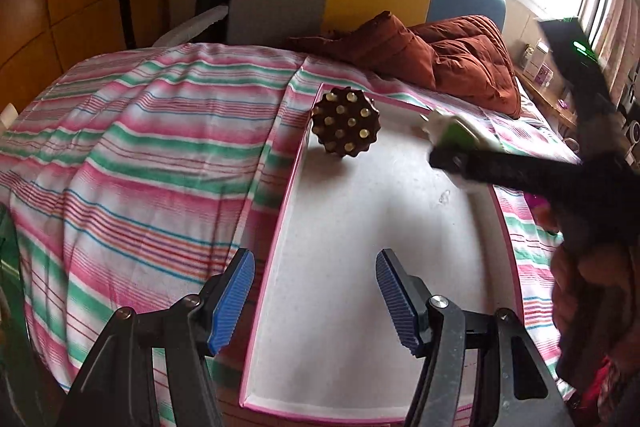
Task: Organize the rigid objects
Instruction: 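Lower the green-white bottle into the tray and open the right gripper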
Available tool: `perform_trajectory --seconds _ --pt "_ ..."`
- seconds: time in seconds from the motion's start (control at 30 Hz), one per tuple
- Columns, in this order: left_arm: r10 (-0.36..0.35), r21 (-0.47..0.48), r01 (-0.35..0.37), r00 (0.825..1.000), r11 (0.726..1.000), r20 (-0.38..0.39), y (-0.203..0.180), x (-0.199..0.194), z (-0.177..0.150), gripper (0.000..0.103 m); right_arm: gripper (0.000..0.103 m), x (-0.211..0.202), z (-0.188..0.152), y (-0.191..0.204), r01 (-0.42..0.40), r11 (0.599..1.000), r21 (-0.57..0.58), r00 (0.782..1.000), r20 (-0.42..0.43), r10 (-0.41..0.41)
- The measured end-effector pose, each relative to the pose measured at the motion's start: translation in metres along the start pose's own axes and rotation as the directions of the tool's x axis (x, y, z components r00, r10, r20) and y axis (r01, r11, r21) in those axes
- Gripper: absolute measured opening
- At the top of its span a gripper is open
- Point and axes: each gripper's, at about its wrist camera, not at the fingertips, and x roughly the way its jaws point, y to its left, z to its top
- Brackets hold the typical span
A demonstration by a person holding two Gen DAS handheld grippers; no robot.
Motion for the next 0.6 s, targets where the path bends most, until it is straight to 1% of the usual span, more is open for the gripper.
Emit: perform_trajectory --seconds 0.1,0.2,0.4,0.47,0.6 --pt "-0.002 -0.006 0.002 1.000 1.000 0.000 0.002 -0.001 -0.002 0.064 0.043 0.013 0.010 0.001 -0.001 1.000 0.014 1.000 -0.017 0.001" --pt "0.001 -0.006 -0.001 1.000 1.000 -0.002 0.003 -0.002 -0.004 0.064 0.043 0.025 0.018 0.006 0.022 1.000 -0.001 0.999 -0.024 -0.022" --pt "-0.007 -0.024 0.007 1.000 1.000 -0.013 0.007 0.000 -0.006 0.064 0.043 0.039 0.027 0.008 0.045 0.999 -0.003 0.999 -0.028 -0.045" --pt "-0.011 -0.028 0.010 1.000 1.000 -0.010 0.007 -0.001 -0.007 0.064 0.043 0.041 0.030 0.009 0.041 0.999 0.000 0.999 -0.018 -0.041" --pt "-0.013 -0.027 0.013 1.000 1.000 0.000 0.005 -0.003 -0.006 0.064 0.052 0.036 0.035 0.011 0.004 1.000 -0.018 1.000 0.007 -0.004"
